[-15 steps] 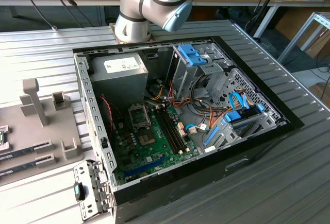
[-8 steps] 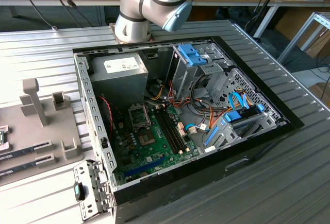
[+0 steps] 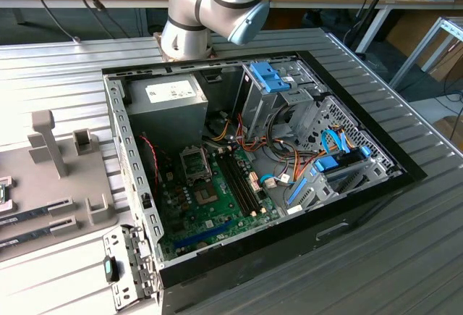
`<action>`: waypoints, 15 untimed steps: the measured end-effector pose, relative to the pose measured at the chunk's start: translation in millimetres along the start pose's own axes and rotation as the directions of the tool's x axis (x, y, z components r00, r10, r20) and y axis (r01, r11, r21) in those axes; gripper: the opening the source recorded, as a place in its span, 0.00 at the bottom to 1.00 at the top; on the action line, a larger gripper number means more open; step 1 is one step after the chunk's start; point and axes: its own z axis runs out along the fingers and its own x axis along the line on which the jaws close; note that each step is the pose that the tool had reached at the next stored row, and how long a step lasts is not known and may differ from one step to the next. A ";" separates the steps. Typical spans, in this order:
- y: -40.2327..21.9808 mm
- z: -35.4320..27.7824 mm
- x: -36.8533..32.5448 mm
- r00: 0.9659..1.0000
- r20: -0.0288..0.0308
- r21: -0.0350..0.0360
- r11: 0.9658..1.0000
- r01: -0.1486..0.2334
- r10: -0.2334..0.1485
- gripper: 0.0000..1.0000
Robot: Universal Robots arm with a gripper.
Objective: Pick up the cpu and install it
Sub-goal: 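Reach for the cpu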
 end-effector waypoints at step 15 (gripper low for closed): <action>-0.2 5.0 0.1 1.000 0.000 0.000 1.000 0.000 0.000 0.11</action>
